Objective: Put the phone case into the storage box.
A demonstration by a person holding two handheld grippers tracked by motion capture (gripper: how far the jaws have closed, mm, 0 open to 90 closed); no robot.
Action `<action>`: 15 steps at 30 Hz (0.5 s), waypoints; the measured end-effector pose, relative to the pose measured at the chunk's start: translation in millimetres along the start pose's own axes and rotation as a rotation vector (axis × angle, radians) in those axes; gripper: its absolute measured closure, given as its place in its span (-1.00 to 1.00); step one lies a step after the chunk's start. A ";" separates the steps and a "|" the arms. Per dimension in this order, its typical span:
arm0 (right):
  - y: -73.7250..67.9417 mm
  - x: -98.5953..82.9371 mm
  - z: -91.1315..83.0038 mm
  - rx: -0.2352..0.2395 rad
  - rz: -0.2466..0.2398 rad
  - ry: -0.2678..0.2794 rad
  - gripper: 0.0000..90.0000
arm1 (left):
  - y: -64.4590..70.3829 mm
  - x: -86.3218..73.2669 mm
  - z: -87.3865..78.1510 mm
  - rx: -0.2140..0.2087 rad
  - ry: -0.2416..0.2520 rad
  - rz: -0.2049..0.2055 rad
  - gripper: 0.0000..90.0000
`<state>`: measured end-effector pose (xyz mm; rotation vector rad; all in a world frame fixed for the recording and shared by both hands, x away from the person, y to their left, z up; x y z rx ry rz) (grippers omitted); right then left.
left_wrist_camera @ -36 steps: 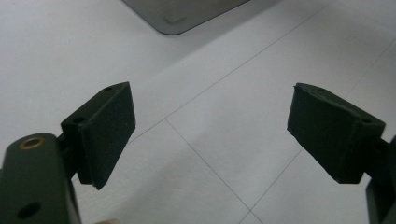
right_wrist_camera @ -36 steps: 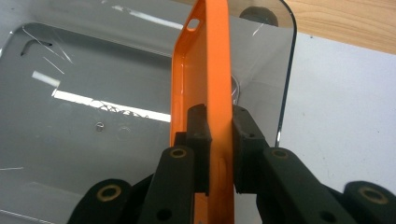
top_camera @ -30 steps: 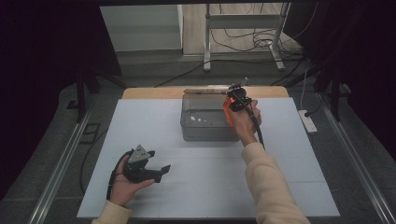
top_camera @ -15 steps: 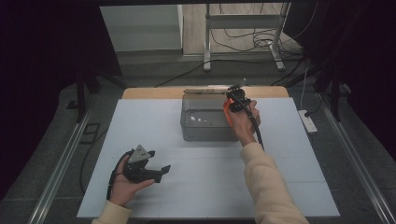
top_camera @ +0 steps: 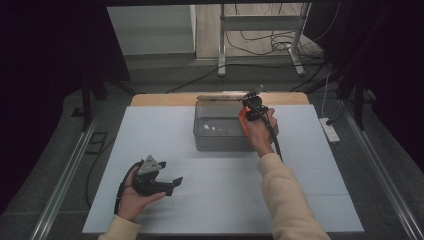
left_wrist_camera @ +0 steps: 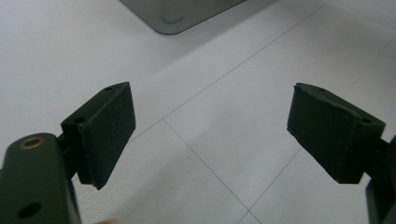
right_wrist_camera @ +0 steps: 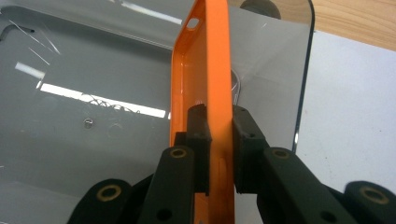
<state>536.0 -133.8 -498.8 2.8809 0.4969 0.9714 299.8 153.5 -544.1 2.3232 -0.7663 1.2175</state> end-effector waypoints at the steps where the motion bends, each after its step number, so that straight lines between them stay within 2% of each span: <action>1: -0.2 -0.2 0.4 0.000 0.001 -0.003 0.77 | 0.1 0.0 0.1 0.000 0.000 0.000 -0.66; 15: -0.4 -1.4 3.6 -0.017 -0.016 -0.013 0.76 | 0.4 -0.2 0.3 -0.003 -0.002 0.002 -0.66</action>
Point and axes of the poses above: each handheld gripper's, and its own axes: z roughly forward along the jaws, x roughly out of its top, y roughly to its right, the point moved 6 cm from there along z, roughly forward along the jaws, and after that the axes turned 5 degrees about y, right-handed, at the moved point
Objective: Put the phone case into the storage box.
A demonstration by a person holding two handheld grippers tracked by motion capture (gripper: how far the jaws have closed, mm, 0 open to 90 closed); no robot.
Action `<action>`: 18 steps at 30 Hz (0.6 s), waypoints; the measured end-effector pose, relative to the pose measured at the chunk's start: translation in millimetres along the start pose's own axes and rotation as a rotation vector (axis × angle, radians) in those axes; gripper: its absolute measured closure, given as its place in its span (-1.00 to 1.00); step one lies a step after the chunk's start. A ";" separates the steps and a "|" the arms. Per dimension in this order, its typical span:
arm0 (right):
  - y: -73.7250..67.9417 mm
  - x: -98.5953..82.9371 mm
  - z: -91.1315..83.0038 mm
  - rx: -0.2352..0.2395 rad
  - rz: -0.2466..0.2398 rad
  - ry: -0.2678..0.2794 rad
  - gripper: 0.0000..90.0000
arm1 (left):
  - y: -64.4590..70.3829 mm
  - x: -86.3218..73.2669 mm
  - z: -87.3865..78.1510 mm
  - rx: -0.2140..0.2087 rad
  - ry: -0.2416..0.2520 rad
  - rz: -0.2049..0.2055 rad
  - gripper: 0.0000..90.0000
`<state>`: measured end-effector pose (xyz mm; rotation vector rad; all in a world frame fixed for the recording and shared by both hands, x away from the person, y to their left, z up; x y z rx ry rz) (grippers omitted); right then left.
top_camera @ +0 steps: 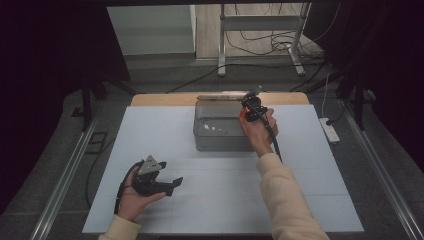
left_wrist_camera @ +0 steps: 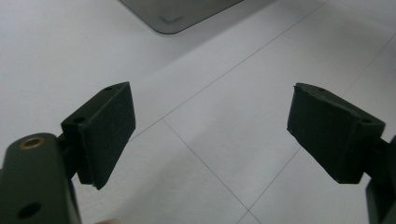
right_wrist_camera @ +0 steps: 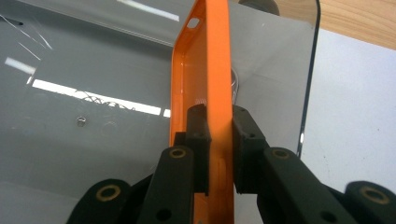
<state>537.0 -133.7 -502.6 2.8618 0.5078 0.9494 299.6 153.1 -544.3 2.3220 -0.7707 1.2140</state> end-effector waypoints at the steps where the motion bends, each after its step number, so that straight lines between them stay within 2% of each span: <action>1: 0.1 0.0 0.1 -0.001 0.000 0.000 0.76 | -0.1 0.0 0.0 0.000 0.000 0.000 -0.66; 18: -0.6 0.4 -1.3 0.007 -0.014 0.004 0.70 | 0.1 -0.1 0.2 -0.001 -0.002 0.002 -0.66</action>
Point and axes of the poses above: each handheld gripper's, and its own axes: z roughly forward along the jaws, x roughly out of its top, y roughly to its right, the point moved 6 cm from there along z, roughly forward along the jaws, and after that the axes turned 5 degrees about y, right-handed, at the moved point
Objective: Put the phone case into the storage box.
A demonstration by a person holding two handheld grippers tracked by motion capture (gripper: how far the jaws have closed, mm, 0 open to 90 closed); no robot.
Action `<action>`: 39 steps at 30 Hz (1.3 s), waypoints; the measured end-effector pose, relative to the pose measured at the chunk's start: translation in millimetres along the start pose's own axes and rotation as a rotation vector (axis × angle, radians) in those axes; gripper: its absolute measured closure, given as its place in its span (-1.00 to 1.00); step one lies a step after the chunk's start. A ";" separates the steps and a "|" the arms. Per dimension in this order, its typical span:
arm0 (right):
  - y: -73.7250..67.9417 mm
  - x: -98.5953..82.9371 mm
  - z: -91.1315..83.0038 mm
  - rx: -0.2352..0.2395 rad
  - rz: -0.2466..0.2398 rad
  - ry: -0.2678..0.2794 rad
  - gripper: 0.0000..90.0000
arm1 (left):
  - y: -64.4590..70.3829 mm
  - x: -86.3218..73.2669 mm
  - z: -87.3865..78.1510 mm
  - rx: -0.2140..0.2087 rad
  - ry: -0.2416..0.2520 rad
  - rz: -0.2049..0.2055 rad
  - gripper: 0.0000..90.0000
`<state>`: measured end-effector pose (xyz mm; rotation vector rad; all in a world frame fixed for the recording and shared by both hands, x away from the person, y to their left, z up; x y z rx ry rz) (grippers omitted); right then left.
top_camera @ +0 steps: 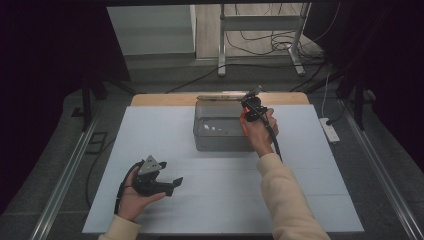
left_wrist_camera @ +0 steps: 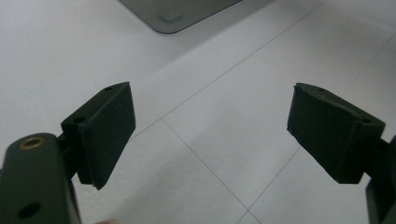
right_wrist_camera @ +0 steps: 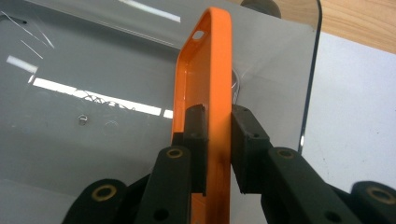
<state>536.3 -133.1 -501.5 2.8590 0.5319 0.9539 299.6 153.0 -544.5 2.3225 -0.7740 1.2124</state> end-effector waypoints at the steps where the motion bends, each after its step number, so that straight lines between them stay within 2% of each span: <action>1: -0.1 0.3 -0.3 0.000 -0.003 0.004 0.69 | 0.0 0.0 0.0 0.000 0.000 0.000 -0.66; 16: 0.3 3.6 -7.8 -0.021 -0.034 0.034 0.57 | 0.4 0.1 0.2 -0.002 0.001 0.001 -0.66; 26: -0.6 9.3 -19.1 -0.040 -0.066 0.098 0.35 | 0.8 0.2 0.1 -0.003 -0.001 0.004 -0.66; 39: -1.1 13.0 -34.7 0.055 -0.050 0.150 0.12 | 0.7 0.5 -0.2 -0.003 0.001 0.003 -0.66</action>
Point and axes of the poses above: each handheld gripper's, and its own axes: z roughly forward along the jaws, x roughly out of its top, y roughly to its right, the point moved 6 cm from there along z, roughly forward along the jaws, and after that the axes turned 5 degrees about y, right-handed, at the moved point
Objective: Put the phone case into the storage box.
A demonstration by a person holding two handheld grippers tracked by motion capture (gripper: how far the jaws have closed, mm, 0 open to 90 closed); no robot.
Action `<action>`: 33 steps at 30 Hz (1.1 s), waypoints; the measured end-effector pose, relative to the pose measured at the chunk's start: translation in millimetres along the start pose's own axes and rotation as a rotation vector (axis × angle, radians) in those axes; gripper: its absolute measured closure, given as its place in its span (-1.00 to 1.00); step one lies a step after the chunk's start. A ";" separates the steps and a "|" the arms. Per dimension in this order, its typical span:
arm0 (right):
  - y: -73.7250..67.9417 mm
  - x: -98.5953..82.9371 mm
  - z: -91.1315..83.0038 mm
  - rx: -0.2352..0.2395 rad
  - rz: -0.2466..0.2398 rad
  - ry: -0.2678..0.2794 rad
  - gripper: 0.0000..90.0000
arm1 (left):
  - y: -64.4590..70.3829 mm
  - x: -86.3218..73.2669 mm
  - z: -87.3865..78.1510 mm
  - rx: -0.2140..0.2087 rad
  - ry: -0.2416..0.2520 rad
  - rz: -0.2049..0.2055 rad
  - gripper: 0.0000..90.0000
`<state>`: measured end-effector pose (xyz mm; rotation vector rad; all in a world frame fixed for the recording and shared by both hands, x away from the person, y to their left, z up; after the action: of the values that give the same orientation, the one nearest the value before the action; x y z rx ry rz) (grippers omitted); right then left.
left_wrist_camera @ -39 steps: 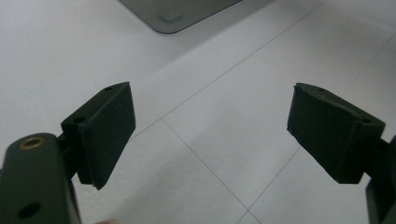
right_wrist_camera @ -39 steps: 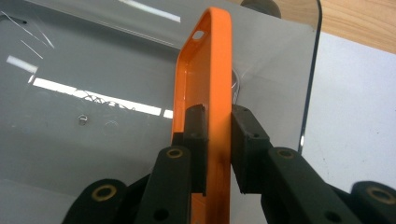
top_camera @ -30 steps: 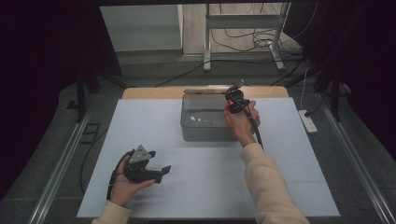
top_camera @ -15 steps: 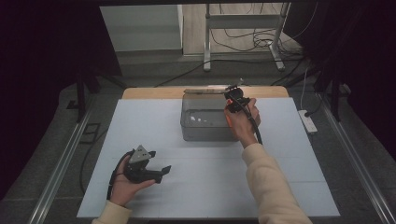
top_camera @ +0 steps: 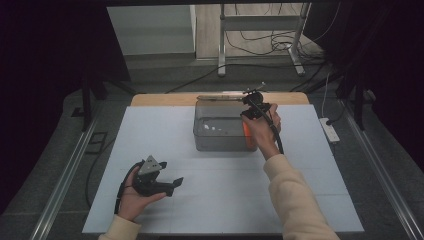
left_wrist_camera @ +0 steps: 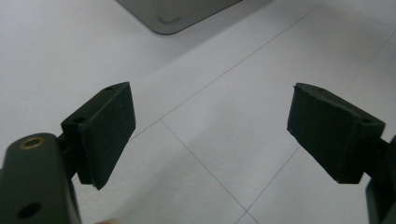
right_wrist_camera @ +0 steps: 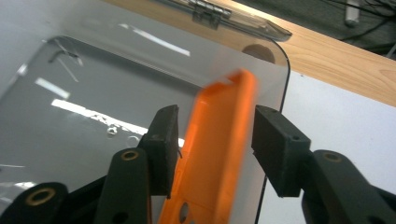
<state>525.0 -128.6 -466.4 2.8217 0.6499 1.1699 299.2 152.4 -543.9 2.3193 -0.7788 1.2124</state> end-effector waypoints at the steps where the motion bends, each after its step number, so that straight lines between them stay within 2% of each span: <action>1: -0.3 0.1 -0.9 0.003 0.002 0.000 0.12 | 0.0 0.0 0.1 0.000 0.000 0.000 -0.66; 13: -3.2 3.3 -10.7 0.041 -0.005 0.029 0.09 | 0.0 0.0 0.0 0.000 0.000 0.001 -0.66; 22: -6.2 3.3 -20.5 0.112 -0.007 0.050 0.01 | -0.5 -0.2 0.1 0.001 -0.001 0.000 -0.66; 33: -10.1 -4.1 -36.3 0.215 -0.038 0.096 -0.13 | -2.0 -1.9 -1.2 0.005 0.001 -0.007 -0.66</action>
<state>494.0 -126.0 -444.8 2.9233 0.8815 1.3105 298.9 155.1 -545.1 2.3235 -0.7674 1.2130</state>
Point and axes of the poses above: each handheld gripper's, and its own axes: z roughly forward along the jaws, x roughly out of its top, y roughly to its right, the point moved 6 cm from there along z, roughly forward along the jaws, and after that the axes turned 5 degrees about y, right-handed, at the moved point
